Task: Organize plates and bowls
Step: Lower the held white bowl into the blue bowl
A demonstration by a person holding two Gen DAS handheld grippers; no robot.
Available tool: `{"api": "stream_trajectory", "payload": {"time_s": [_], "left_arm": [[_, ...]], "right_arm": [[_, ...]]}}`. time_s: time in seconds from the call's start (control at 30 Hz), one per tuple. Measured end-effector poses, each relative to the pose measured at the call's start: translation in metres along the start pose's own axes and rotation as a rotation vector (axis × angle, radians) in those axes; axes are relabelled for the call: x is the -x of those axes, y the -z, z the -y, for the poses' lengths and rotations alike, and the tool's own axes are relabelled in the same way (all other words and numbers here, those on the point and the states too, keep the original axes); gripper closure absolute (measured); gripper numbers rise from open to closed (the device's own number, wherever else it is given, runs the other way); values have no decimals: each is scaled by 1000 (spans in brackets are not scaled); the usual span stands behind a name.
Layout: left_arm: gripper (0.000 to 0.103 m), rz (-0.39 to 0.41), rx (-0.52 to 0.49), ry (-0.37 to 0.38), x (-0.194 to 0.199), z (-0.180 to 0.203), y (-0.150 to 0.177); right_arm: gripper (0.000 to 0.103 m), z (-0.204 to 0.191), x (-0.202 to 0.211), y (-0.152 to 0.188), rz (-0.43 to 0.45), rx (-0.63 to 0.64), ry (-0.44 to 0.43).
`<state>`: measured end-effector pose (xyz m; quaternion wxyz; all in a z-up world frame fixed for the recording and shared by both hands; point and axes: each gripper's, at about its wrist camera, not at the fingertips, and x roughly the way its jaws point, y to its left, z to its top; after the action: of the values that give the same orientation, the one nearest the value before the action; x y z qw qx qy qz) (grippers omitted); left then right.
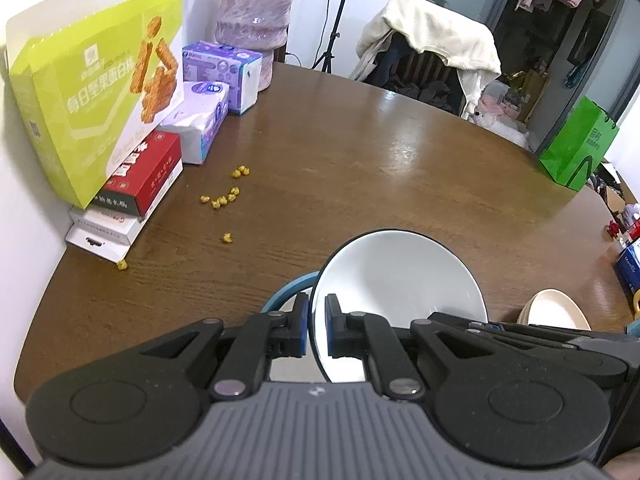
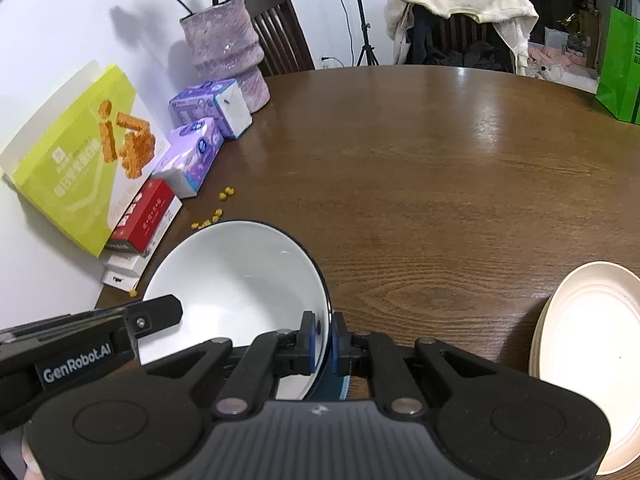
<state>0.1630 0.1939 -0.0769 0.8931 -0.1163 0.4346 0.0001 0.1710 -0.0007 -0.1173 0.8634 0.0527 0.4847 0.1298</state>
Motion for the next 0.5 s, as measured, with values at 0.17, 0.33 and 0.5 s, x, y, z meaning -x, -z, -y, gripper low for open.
{"api": "stream_trajectory", "payload": {"time_s": [0.17,0.33,0.5], "left_arm": [[95,-7,9,-2,-4,-3,4],[95,-13,19,-3,-8,-6,7],[95,-16,25,-5,-9,-6,7]], "right_arm": [[95,-2,-5,3,-14,12,3],[95,-2,-9,4,-27,22,5],[95,-3,-13,4,-32,34,6]]}}
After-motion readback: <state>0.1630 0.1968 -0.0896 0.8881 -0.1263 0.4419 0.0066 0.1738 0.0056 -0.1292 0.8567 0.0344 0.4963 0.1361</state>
